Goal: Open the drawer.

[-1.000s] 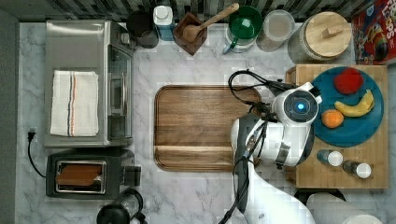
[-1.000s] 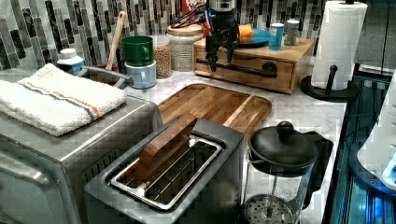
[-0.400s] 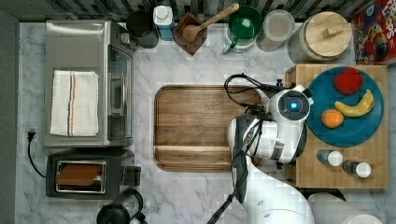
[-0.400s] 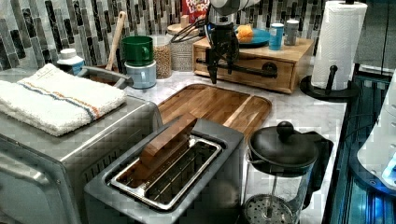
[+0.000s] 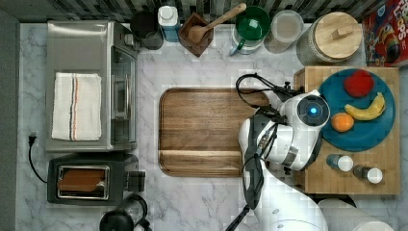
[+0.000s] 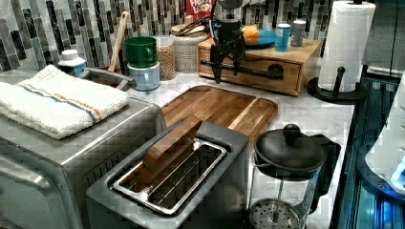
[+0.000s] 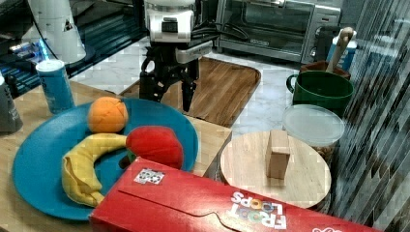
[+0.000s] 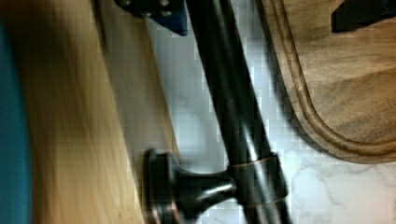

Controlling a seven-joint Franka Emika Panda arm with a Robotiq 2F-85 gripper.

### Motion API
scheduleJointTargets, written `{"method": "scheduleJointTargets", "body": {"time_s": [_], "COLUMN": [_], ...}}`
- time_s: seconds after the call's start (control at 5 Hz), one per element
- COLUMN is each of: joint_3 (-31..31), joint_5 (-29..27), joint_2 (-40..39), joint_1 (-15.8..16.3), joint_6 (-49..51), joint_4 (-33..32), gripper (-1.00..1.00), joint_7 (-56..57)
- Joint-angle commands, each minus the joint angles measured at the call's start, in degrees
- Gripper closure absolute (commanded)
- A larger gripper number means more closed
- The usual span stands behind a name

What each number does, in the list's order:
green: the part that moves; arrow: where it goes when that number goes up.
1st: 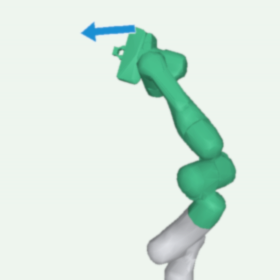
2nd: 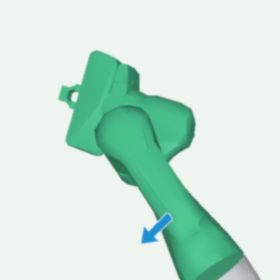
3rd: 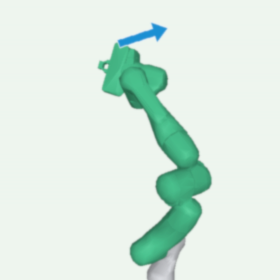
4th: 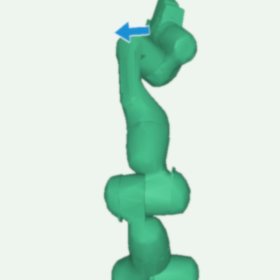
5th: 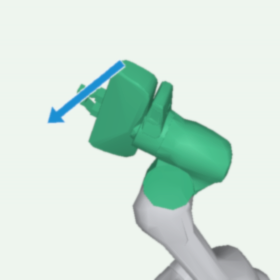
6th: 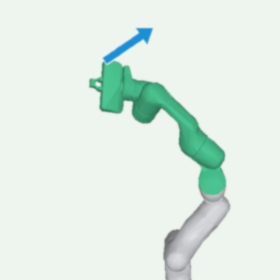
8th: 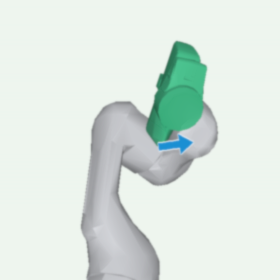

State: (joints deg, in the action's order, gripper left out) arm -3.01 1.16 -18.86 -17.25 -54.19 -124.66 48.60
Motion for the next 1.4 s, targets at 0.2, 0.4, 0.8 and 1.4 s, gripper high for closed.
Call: {"method": "scheduleJointTargets", "body": {"time_s": [0.2,0.4,0.8,1.4], "joint_3": [9.87,9.43,5.50,5.53], "joint_5": [-4.96,-2.66,3.29,3.94], "joint_2": [-2.39,-0.82,4.45,7.93], "joint_1": [7.28,10.94,18.29,19.67], "joint_6": [-5.24,-6.79,-3.74,-2.66], "joint_4": [-2.38,-4.97,-9.23,-11.78], "gripper": [-1.00,-1.00,-1.00,-1.00], "joint_7": [-1.90,-9.99,-22.65,-29.01]}}
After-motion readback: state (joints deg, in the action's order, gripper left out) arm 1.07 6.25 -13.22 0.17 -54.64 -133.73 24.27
